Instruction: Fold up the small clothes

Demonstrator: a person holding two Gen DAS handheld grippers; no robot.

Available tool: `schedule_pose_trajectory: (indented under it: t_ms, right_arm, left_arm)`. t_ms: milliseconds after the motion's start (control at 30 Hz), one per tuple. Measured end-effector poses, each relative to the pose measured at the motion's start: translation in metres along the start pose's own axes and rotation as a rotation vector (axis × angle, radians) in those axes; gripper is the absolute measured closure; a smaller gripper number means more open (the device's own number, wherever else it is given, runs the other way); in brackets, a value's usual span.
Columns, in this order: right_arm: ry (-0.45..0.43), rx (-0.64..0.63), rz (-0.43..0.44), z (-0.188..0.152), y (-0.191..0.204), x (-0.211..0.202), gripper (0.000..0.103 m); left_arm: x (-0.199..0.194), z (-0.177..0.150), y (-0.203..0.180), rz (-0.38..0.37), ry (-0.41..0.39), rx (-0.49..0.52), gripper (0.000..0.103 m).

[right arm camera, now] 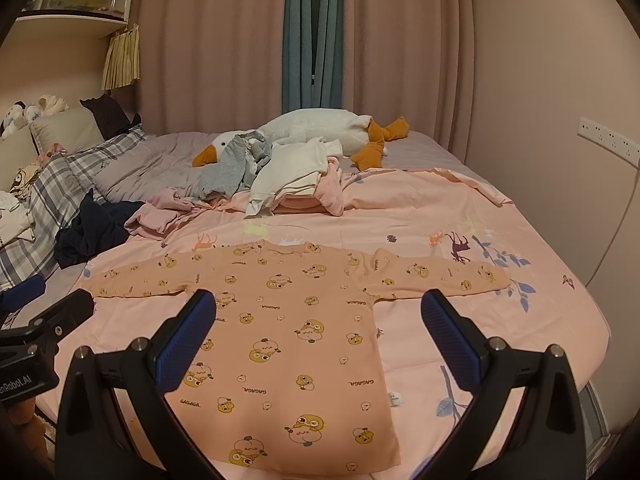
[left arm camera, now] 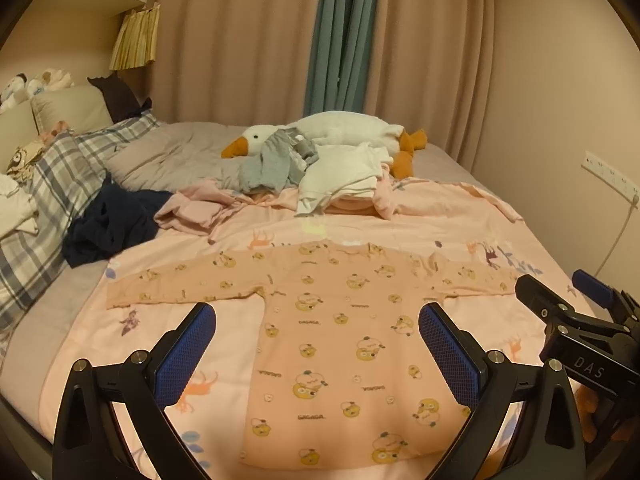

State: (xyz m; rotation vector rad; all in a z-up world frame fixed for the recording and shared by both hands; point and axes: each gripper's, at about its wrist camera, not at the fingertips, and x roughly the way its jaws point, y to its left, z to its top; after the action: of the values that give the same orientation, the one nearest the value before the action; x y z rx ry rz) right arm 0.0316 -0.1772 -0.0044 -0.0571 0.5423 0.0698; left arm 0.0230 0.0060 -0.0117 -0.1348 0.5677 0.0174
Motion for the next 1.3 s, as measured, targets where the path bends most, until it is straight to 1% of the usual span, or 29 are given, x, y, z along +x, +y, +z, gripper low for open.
schedule_pose_trajectory:
  t_ms: [133,167,200,267,300,367,400,433,467,500,533,600,633,667,767,800,833,900,967,1033,1100,1167,1233,1267,1300]
  right_arm:
    - [0.000,0.015,0.020,0.002,-0.004,0.001,0.000]
    - [0.002,0.018,0.029,0.004,-0.007,0.004,0.000]
    - [0.010,0.023,0.037,0.006,-0.011,0.008,0.000]
    - [0.035,0.054,0.048,0.012,-0.026,0.021,0.000]
    - [0.058,0.091,0.043,0.016,-0.038,0.032,0.000]
    - [0.092,0.151,0.041,0.020,-0.059,0.052,0.000]
    - [0.114,0.180,0.049,0.023,-0.074,0.067,0.001]
    - [0.135,0.207,0.044,0.024,-0.086,0.080,0.001]
    - [0.160,0.242,0.034,0.025,-0.099,0.094,0.001]
    - [0.183,0.278,0.026,0.026,-0.113,0.107,0.001]
    - [0.217,0.332,0.024,0.026,-0.136,0.129,0.001]
    - [0.273,0.393,0.005,0.026,-0.164,0.157,0.003]
    - [0.307,0.444,-0.011,0.024,-0.184,0.175,0.004]
    - [0.318,0.474,-0.019,0.023,-0.197,0.185,0.004]
    - [0.348,0.532,-0.072,0.012,-0.242,0.219,0.005]
    - [0.363,0.566,-0.107,0.006,-0.256,0.228,0.007]
    - [0.381,0.628,-0.147,-0.003,-0.274,0.239,0.008]
    - [0.408,0.695,-0.166,-0.013,-0.301,0.253,0.010]
    - [0.423,0.745,-0.150,-0.023,-0.322,0.259,0.014]
    - [0.394,0.798,-0.134,-0.031,-0.342,0.260,0.014]
    - [0.380,0.848,-0.145,-0.039,-0.357,0.262,0.014]
    - [0.387,0.890,-0.153,-0.047,-0.370,0.268,0.014]
    - [0.394,0.927,-0.173,-0.055,-0.380,0.272,0.018]
    - [0.397,0.937,-0.179,-0.059,-0.384,0.274,0.021]
    - [0.400,0.957,-0.182,-0.065,-0.388,0.277,0.025]
  left_arm:
    - [0.003,0.000,0.001,0.004,0.001,-0.007,0.002]
    - [0.007,0.002,0.003,-0.005,0.005,-0.013,0.002]
    - [0.015,0.004,0.007,-0.030,0.013,-0.026,0.002]
    - [0.033,0.008,0.017,-0.063,0.034,-0.065,0.002]
    - [0.047,0.010,0.025,-0.076,0.047,-0.093,0.002]
    - [0.074,0.012,0.040,-0.076,0.073,-0.147,0.002]
    - [0.092,0.012,0.050,-0.081,0.098,-0.187,0.002]
    - [0.105,0.012,0.058,-0.107,0.123,-0.219,0.002]
    - [0.126,0.010,0.069,-0.181,0.164,-0.269,0.002]
    - [0.139,0.010,0.074,-0.236,0.184,-0.300,0.002]
    - [0.154,0.008,0.081,-0.289,0.198,-0.335,0.002]
    - [0.179,0.003,0.093,-0.308,0.226,-0.413,0.002]
    - [0.191,-0.001,0.099,-0.306,0.234,-0.444,0.002]
    - [0.202,-0.005,0.104,-0.288,0.247,-0.456,0.002]
    - [0.230,-0.015,0.109,-0.234,0.299,-0.448,0.003]
    - [0.241,-0.023,0.111,-0.229,0.336,-0.455,0.006]
    - [0.252,-0.027,0.113,-0.233,0.370,-0.465,0.007]
    - [0.268,-0.039,0.117,-0.245,0.437,-0.497,0.015]
    - [0.278,-0.048,0.117,-0.244,0.471,-0.502,0.018]
    - [0.283,-0.053,0.115,-0.234,0.476,-0.473,0.020]
    - [0.282,-0.053,0.115,-0.229,0.463,-0.458,0.021]
    - [0.284,-0.053,0.115,-0.208,0.473,-0.435,0.025]
    - [0.286,-0.053,0.111,-0.179,0.471,-0.373,0.030]
    - [0.286,-0.054,0.107,-0.150,0.464,-0.330,0.038]
    - [0.286,-0.055,0.103,-0.098,0.459,-0.285,0.046]
